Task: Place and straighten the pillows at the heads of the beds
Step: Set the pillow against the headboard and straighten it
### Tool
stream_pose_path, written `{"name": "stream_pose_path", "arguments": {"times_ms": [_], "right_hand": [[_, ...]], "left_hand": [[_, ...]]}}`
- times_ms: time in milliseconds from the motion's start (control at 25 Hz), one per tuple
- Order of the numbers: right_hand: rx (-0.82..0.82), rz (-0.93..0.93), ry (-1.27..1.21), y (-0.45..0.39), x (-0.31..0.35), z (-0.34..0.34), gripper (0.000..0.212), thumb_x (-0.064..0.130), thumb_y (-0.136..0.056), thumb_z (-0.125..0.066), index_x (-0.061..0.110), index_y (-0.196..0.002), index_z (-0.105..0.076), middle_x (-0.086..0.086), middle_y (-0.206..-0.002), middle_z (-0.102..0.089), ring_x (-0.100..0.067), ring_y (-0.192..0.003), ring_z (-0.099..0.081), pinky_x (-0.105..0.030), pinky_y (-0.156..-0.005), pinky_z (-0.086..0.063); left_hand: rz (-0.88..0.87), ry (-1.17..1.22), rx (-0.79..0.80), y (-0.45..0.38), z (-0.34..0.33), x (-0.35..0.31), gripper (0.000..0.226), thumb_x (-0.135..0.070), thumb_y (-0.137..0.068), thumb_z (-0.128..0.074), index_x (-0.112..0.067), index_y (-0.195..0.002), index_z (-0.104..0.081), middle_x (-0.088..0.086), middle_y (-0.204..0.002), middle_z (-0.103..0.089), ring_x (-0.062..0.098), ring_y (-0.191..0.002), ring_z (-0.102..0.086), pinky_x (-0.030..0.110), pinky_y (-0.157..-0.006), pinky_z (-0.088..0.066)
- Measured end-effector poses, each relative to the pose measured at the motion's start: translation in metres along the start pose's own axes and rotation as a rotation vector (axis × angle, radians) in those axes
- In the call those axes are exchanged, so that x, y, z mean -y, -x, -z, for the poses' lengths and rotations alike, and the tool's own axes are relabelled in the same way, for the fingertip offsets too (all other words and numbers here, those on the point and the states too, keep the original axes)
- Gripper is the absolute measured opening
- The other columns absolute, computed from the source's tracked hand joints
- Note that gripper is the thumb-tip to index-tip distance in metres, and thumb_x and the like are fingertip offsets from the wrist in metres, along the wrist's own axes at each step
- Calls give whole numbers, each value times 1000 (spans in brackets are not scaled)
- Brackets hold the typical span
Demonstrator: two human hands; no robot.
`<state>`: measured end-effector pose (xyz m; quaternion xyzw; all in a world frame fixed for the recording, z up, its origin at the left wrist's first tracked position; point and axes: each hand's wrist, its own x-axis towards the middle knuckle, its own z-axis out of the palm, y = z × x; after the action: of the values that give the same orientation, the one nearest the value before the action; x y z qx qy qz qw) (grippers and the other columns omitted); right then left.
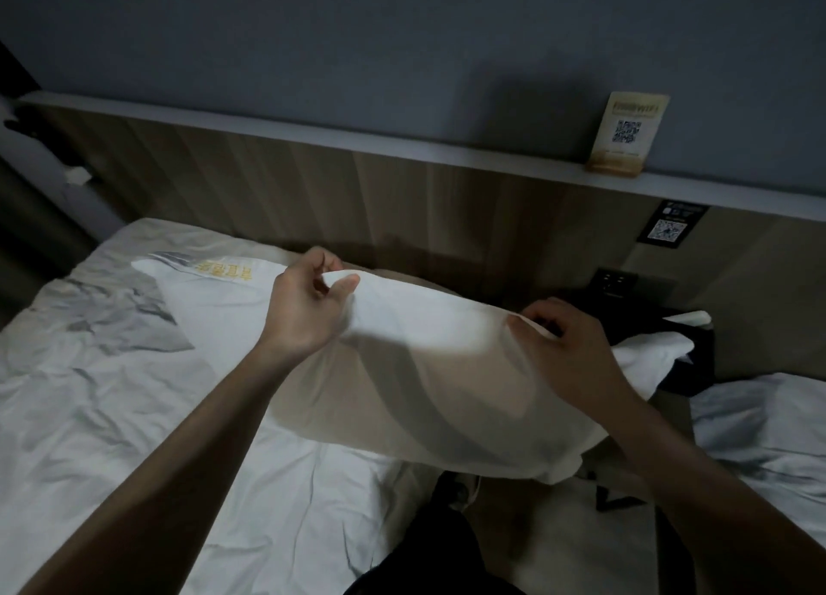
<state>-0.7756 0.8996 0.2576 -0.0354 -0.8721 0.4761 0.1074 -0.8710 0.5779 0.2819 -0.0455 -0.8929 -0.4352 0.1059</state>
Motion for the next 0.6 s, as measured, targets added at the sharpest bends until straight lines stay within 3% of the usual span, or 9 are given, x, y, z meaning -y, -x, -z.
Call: {"name": "stream_pose_path", "arguments": {"times_ms": [200, 360, 480, 600], "right_hand": [[75, -72, 75, -72, -36, -35, 17, 32, -97, -69, 32, -80, -70, 11, -87, -63, -3, -83, -63, -13, -71, -46], [186, -136, 94, -114, -68, -70, 18, 30, -101, -66, 19, -91, -75, 0, -92, -66, -13, -85, -64, -45, -83, -56], [200, -175, 85, -138, -102, -92, 19, 36, -103, -63, 23, -95, -75, 2, -91, -69, -15, -85, -66, -46, -83, -57], [122, -180, 114, -162, -138, -112, 19, 42, -104, -60, 34, -88, -67, 8, -82, -67, -10, -79, -65, -37, -74, -52]], "left_hand": [[30, -79, 56, -80, -37, 48, 22, -41, -86, -72, -30, -79, -55, -15, -70, -63, 3, -61, -55, 26, -57, -46], [60, -201, 131, -125, -67, 88, 26, -32, -88, -78, -29, -78, -54, -4, -66, -64, 6, -63, -60, 31, -60, -45], [68, -227, 167, -150, -96, 116, 28, -34, -90, -75, -33, -75, -51, -6, -64, -62, 6, -63, -59, 30, -61, -40], [25, -227, 145, -182, -130, 134, 23, -47, -88, -67, -37, -76, -51, -9, -67, -62, 6, -68, -60, 32, -62, -45]]}}
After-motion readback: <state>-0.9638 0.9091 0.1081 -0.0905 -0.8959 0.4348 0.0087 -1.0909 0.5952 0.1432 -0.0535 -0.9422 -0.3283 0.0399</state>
